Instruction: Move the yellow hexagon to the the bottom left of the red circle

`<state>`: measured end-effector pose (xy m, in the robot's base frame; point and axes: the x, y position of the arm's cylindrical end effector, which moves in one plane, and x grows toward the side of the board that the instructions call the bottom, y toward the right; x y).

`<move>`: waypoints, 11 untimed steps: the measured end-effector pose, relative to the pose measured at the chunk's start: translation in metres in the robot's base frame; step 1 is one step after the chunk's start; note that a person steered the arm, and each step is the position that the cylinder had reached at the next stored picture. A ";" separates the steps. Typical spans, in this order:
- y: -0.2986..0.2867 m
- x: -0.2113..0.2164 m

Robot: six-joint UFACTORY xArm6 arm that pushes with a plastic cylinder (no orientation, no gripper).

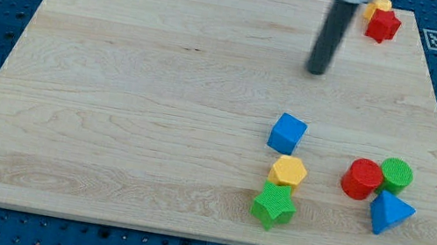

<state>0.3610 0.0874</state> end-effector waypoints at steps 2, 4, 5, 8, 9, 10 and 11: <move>-0.125 0.044; -0.141 0.155; -0.141 0.164; -0.040 0.180; -0.017 0.180; 0.005 0.180; 0.011 0.182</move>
